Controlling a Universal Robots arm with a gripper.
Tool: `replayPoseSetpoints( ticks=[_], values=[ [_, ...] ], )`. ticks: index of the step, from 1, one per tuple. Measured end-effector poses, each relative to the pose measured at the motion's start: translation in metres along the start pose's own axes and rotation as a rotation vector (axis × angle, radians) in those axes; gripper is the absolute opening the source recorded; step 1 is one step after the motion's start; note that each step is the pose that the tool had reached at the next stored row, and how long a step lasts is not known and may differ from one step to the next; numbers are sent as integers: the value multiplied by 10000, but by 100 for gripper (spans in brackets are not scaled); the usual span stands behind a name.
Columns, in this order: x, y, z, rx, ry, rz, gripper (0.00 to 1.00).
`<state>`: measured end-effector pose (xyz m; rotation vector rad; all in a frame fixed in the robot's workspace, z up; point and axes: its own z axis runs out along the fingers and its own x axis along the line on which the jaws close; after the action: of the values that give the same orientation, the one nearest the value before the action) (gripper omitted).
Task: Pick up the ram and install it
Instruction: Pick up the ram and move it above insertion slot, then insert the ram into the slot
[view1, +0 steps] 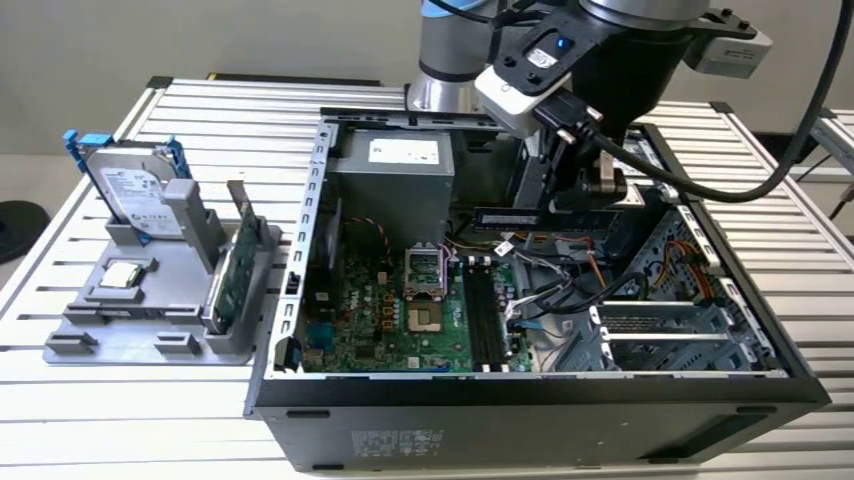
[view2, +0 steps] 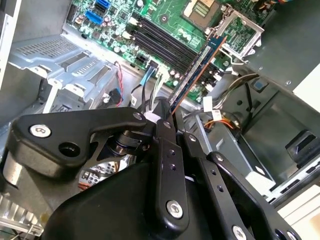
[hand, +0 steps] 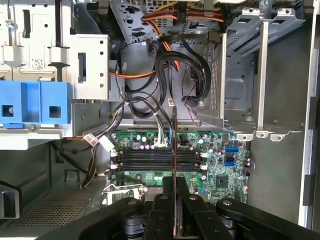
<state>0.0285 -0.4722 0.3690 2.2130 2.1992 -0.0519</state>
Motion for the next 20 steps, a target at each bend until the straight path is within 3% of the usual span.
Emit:
replayPoseSetpoints(
  ticks=[8, 20],
  values=[
    [2, 4, 2, -1, 4, 0, 0],
    [86, 6, -3, 0, 1, 0, 0]
  ],
)
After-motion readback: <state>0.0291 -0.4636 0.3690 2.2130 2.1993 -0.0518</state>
